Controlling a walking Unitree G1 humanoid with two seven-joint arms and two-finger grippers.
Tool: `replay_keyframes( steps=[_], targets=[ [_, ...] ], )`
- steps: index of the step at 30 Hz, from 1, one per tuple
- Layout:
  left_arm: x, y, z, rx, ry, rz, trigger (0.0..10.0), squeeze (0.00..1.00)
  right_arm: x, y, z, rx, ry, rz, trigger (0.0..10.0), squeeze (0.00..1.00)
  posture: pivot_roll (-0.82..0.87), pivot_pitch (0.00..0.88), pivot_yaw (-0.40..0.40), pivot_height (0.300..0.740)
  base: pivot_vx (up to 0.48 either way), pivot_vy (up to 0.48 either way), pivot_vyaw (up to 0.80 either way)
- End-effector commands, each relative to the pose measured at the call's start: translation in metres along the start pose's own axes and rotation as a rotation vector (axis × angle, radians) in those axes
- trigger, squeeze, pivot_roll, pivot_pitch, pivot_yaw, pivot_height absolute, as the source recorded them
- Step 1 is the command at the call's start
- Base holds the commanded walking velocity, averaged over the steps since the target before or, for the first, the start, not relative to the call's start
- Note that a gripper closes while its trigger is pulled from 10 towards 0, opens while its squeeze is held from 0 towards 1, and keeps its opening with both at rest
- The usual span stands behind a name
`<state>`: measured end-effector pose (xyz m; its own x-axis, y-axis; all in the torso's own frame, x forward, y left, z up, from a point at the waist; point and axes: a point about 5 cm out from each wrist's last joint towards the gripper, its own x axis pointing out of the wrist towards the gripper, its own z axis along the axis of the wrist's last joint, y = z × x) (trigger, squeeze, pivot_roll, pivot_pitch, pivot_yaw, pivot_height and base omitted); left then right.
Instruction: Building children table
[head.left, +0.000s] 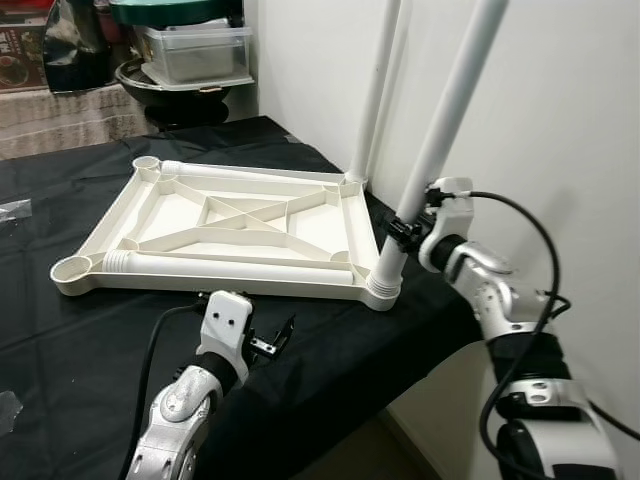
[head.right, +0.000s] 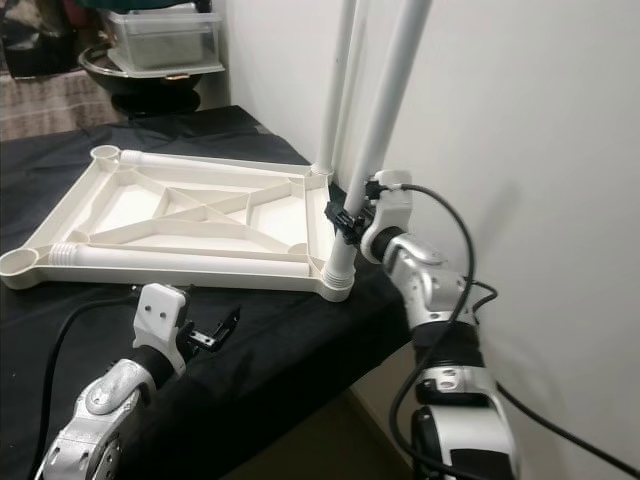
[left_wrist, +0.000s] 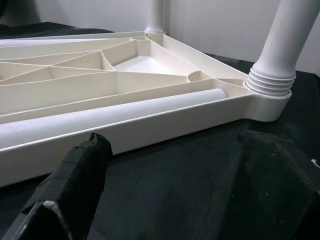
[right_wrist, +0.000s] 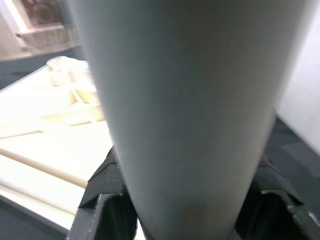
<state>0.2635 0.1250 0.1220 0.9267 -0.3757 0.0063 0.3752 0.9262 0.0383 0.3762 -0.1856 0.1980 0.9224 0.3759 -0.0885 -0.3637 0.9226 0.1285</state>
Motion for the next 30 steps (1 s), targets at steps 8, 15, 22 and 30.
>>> replay_keyframes(
  steps=[8,15,22,30],
  targets=[
    [0.001,-0.001,-0.003,-0.003,0.017,-0.005,10.0,0.0,0.0,-0.019,-0.031,0.153,0.047,-0.553,0.0,0.0,0.09,0.0,-0.089,0.74,0.0,0.0,0.0],
    [0.002,-0.002,-0.002,0.003,0.019,-0.025,10.0,0.0,0.022,0.06,-0.058,0.246,0.129,-0.526,10.0,0.0,0.09,0.0,-0.074,0.74,0.0,0.0,0.0],
    [0.0,0.002,-0.003,0.004,0.022,-0.01,10.0,0.0,0.019,0.033,-0.014,0.168,-0.044,-0.373,10.0,0.0,0.08,0.0,-0.081,0.74,0.0,0.0,0.0],
    [0.001,-0.002,-0.005,-0.006,0.023,-0.019,10.0,0.0,0.001,0.002,0.007,0.059,-0.086,0.02,4.0,0.0,0.07,0.0,-0.078,0.74,0.0,0.0,0.0]
  ],
)
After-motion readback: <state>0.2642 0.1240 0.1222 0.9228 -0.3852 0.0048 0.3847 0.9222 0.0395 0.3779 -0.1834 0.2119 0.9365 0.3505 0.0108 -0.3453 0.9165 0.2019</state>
